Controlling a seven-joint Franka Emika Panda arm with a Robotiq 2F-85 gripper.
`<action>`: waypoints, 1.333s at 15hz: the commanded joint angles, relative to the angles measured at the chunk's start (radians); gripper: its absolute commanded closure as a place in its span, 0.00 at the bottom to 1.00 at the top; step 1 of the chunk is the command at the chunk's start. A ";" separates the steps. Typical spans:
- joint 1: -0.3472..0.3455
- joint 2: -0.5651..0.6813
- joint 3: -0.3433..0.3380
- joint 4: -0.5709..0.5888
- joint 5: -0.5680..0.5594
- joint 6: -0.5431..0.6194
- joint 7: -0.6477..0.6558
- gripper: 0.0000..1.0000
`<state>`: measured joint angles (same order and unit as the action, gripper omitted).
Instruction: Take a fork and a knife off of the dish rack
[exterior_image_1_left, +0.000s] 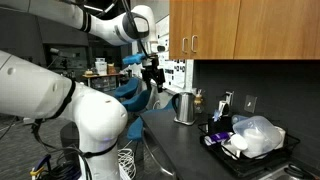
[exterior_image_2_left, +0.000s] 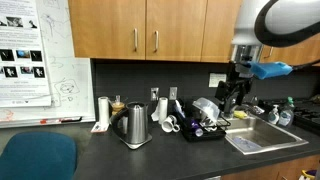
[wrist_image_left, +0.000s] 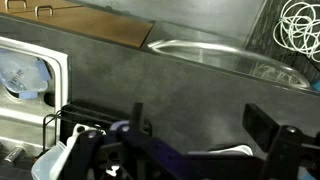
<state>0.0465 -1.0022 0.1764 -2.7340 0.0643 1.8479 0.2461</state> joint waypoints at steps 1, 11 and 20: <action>-0.001 0.001 0.000 0.002 0.000 -0.002 -0.001 0.00; -0.001 0.001 0.000 0.002 0.000 -0.002 -0.001 0.00; -0.034 0.096 0.173 0.059 -0.051 0.234 0.151 0.00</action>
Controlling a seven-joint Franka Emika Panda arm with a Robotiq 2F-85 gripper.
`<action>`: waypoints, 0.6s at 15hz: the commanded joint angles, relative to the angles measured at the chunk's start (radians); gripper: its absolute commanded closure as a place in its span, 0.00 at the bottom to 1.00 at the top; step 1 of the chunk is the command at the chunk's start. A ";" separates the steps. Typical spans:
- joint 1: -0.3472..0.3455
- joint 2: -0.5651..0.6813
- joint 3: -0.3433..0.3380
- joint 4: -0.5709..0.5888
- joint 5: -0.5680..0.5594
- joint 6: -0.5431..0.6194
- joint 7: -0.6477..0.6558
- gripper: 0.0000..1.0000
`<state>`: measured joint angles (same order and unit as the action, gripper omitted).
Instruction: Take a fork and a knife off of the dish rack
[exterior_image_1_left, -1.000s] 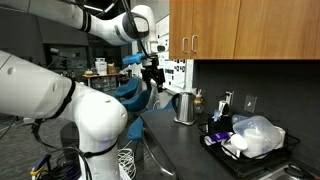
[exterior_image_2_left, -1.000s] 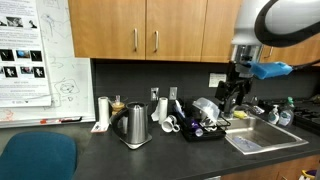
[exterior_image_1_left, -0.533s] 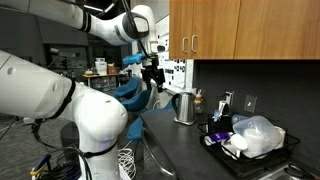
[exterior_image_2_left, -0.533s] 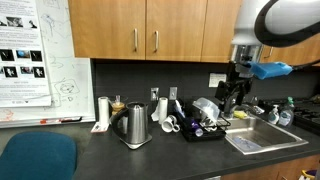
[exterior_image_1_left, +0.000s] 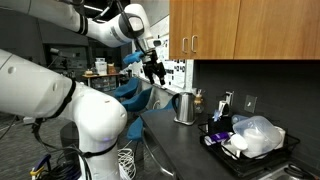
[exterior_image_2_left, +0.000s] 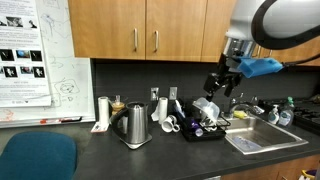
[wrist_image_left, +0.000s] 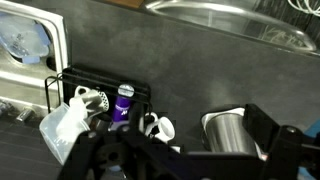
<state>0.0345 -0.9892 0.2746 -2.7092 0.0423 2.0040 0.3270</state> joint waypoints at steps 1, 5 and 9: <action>-0.028 0.100 0.099 0.037 -0.036 0.100 0.091 0.00; -0.068 0.232 0.239 0.039 -0.117 0.142 0.206 0.00; -0.159 0.382 0.384 0.085 -0.353 0.107 0.340 0.00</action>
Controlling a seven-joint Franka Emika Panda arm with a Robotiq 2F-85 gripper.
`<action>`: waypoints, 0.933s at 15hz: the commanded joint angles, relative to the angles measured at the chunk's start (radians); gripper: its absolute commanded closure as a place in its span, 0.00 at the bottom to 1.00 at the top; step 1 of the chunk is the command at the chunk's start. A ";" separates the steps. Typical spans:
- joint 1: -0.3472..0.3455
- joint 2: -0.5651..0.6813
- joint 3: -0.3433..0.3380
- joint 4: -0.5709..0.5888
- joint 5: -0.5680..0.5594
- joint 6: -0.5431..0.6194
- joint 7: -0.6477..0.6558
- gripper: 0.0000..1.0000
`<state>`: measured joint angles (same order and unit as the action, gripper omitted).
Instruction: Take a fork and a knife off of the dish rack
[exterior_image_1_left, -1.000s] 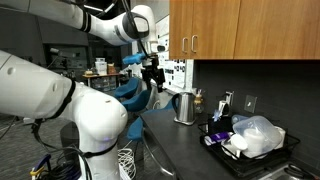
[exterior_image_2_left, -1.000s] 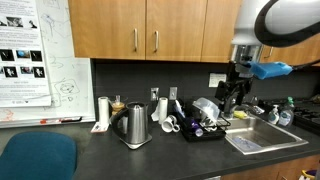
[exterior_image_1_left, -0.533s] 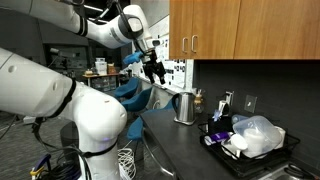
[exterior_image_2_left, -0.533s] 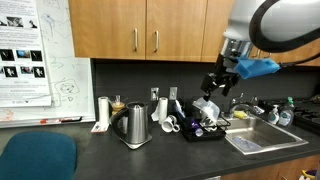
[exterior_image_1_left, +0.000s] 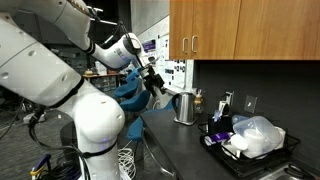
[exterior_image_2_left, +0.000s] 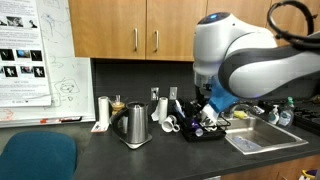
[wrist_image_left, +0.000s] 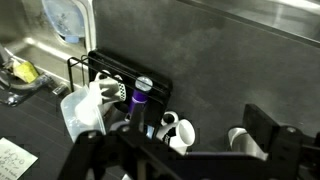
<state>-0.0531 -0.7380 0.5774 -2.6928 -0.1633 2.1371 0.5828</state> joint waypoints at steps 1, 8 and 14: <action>-0.098 0.170 0.107 0.086 -0.222 -0.037 0.108 0.00; -0.128 0.427 0.045 0.276 -0.675 -0.164 0.137 0.00; 0.011 0.668 -0.204 0.488 -0.767 -0.168 0.039 0.00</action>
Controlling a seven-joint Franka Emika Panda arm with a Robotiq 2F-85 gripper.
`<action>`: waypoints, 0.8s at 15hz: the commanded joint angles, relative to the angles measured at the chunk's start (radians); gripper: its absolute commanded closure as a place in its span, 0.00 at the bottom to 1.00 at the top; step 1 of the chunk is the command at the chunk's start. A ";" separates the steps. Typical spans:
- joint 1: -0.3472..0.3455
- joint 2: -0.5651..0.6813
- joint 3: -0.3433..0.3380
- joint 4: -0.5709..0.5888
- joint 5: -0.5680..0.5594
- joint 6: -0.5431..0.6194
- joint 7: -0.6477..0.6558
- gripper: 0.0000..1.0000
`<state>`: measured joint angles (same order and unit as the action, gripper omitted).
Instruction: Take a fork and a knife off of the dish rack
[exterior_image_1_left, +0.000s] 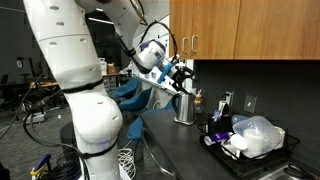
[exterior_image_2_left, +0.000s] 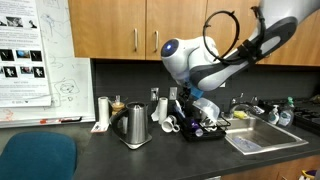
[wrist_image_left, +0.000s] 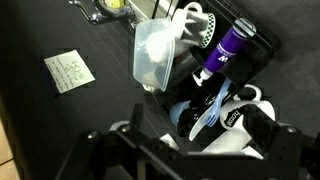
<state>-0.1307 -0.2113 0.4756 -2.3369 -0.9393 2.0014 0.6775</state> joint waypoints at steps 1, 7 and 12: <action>0.120 0.185 -0.128 0.181 0.053 -0.044 -0.086 0.00; 0.268 0.439 -0.204 0.508 0.262 -0.163 -0.116 0.00; 0.345 0.575 -0.299 0.659 0.262 -0.284 -0.114 0.00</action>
<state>0.1755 0.2906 0.2402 -1.7662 -0.6941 1.8021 0.5807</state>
